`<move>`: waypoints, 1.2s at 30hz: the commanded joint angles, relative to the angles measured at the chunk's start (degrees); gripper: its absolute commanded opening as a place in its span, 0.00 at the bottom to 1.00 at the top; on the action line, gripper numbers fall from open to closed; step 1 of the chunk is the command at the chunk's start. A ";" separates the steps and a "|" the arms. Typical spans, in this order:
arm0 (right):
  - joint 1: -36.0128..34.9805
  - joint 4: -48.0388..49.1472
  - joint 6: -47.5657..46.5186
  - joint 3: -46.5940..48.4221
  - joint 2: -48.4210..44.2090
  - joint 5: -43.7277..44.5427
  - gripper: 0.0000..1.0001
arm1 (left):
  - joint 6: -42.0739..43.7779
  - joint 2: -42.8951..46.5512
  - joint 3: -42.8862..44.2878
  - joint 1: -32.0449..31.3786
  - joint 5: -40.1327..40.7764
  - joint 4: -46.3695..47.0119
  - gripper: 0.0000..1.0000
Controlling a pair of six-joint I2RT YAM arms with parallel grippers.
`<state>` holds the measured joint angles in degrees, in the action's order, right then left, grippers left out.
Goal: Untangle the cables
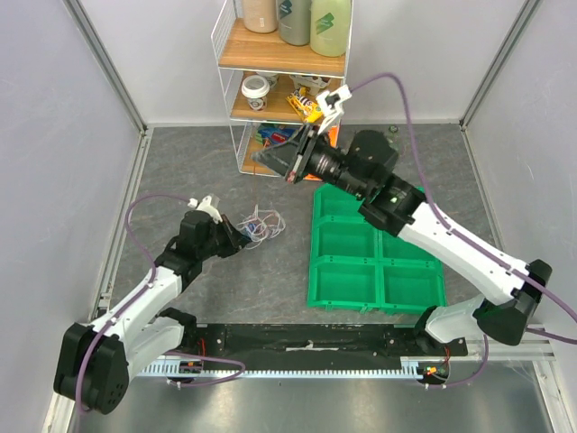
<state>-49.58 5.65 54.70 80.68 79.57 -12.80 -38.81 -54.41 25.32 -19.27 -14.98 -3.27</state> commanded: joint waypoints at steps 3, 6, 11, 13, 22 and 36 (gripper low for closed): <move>0.98 -5.38 -9.16 16.42 -2.05 3.56 0.00 | -4.78 0.01 -1.94 -0.16 13.13 -6.92 0.02; 1.15 -5.47 -9.96 20.12 -2.14 4.18 0.00 | -4.79 1.32 -2.29 0.02 13.67 -8.16 0.02; 2.73 -7.93 -11.10 23.11 -1.70 3.22 0.00 | -4.96 5.89 -2.56 0.02 16.82 -10.26 0.02; 3.09 -7.85 -11.37 24.51 -1.79 3.04 0.00 | -4.96 7.21 -2.12 0.19 17.79 -12.10 0.02; 3.09 0.06 -6.10 16.71 2.34 -3.63 0.00 | -1.28 13.36 4.99 0.37 15.77 -17.11 0.01; -1.48 -12.77 -21.83 0.54 9.28 15.25 0.00 | 4.70 25.23 24.23 0.37 22.55 -28.02 0.02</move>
<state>-49.41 -4.01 38.44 85.67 85.73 -6.28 -37.58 -29.30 43.29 -19.09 6.52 -28.23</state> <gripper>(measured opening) 0.010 0.025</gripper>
